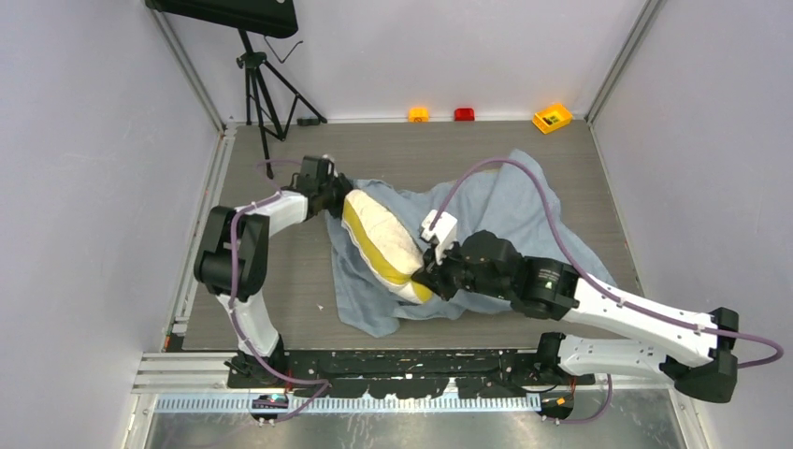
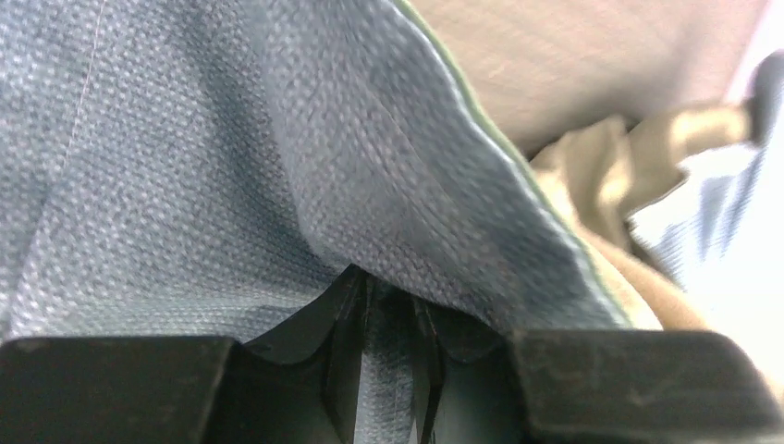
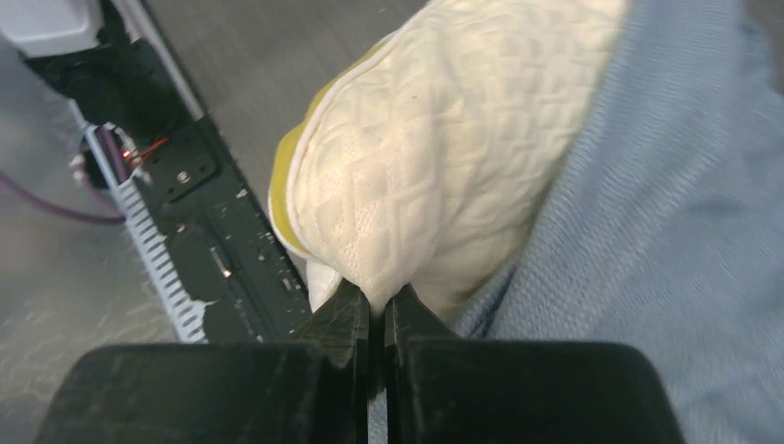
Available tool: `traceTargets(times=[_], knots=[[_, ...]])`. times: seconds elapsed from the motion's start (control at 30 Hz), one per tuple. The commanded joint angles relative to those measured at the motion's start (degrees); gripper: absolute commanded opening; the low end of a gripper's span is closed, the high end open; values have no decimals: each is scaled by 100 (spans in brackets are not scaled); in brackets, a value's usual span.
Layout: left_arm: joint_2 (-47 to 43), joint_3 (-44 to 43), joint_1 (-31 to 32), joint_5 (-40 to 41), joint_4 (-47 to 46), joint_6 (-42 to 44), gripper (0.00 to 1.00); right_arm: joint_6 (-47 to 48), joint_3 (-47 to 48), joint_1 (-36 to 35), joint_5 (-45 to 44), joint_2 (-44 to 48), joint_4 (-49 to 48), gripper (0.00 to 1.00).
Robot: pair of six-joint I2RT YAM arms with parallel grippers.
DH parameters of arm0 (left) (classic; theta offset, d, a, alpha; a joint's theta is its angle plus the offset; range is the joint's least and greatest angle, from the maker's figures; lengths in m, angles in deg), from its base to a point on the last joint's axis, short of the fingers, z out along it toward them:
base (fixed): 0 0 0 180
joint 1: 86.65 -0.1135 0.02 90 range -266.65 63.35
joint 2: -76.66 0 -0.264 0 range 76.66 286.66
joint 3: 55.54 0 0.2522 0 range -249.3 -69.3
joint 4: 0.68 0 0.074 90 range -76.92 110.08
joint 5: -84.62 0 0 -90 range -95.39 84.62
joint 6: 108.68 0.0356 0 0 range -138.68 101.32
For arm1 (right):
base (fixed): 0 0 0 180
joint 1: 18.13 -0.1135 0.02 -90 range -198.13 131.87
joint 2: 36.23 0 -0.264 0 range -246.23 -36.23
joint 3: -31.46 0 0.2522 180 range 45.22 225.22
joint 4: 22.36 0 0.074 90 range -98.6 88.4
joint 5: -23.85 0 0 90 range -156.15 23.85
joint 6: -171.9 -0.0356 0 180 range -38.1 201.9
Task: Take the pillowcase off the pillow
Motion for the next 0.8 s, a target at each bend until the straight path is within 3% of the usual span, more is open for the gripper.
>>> traceTargets(times=[0.0, 0.17, 0.27, 0.37, 0.47, 0.57, 0.67, 0.7, 0.77], knots=[[587, -1001, 116, -1250, -1251, -434, 26, -182, 512, -35, 1589, -342, -572, 0], [924, -1596, 4, -1577, -1070, -242, 36, -194, 321, -22, 1712, -165, -711, 0], [814, -1485, -230, -1616, -1019, -255, 46, -157, 111, -8, 1370, 215, -803, 0], [557, -1363, -489, -1817, -657, -265, 58, -126, 12, 1, 823, 359, -807, 7], [-124, -911, -760, -1633, -255, -369, 68, -73, 22, 31, 459, 237, -768, 7], [-1091, -384, -988, -1412, 18, -375, 80, -66, 60, 35, 581, 11, -775, 7], [-1807, -253, -1029, -1374, 903, -44, 86, -136, 36, 42, 857, -241, -868, 7], [-2014, -177, -1026, -1515, 1115, -22, 87, -138, 46, 51, 974, -364, -872, 11], [-2423, 143, -1026, -1822, 1249, -127, 89, -169, 129, 53, 1054, -670, -809, 32]])
